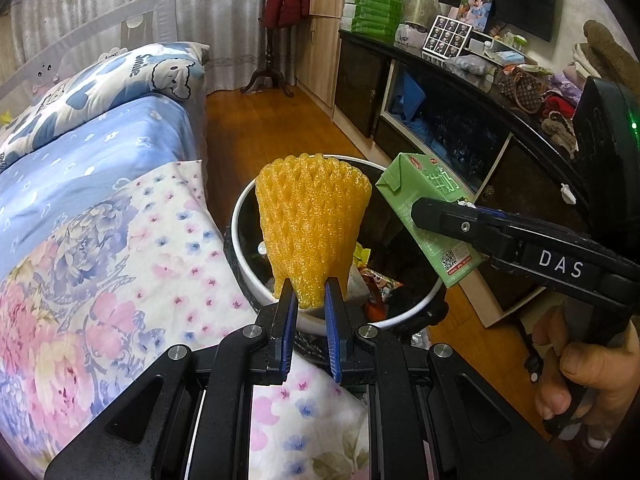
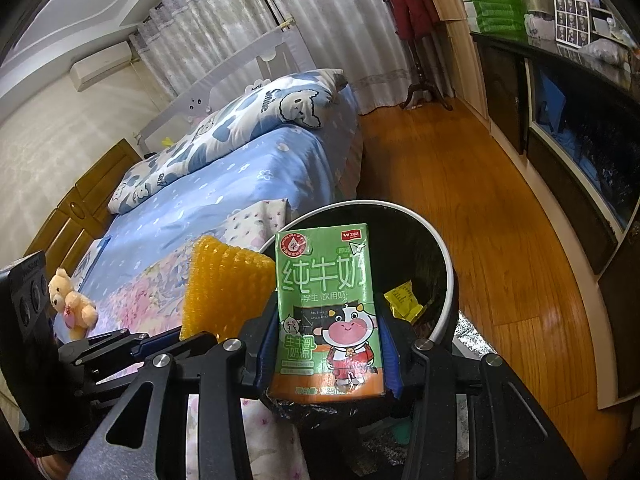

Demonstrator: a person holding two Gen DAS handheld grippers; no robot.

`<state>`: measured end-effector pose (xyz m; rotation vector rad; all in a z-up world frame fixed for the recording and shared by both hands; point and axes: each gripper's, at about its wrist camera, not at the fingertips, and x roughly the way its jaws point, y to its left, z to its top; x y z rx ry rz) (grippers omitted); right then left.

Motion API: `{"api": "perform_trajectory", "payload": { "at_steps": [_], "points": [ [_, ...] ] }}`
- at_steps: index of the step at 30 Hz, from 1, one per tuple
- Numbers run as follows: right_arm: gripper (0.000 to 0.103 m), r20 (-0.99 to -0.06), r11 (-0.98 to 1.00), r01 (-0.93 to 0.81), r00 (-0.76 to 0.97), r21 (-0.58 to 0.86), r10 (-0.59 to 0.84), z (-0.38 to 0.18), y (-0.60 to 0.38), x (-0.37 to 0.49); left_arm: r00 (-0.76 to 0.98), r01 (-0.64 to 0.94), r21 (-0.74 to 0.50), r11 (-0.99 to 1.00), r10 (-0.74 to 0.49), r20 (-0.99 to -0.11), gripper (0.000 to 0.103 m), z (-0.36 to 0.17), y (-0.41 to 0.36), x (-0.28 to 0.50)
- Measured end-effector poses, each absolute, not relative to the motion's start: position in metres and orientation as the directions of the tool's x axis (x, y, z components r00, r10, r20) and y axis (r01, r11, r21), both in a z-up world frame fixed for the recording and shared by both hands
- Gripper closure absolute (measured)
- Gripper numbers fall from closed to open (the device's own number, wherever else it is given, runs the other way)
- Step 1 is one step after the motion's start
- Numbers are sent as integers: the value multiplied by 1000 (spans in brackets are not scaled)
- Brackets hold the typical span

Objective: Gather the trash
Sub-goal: 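Carry the yellow foam net and green milk carton over the bin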

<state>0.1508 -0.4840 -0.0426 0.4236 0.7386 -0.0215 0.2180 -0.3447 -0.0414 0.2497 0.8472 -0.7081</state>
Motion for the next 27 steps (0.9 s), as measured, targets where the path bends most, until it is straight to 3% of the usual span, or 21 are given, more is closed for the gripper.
{"api": "perform_trajectory", "payload": {
  "at_steps": [27],
  "points": [
    [60,-674,907,186,727,377,131,-52,-498,166,448,663,-43,747,-443,-777,91,-49,-368,241]
  ]
}}
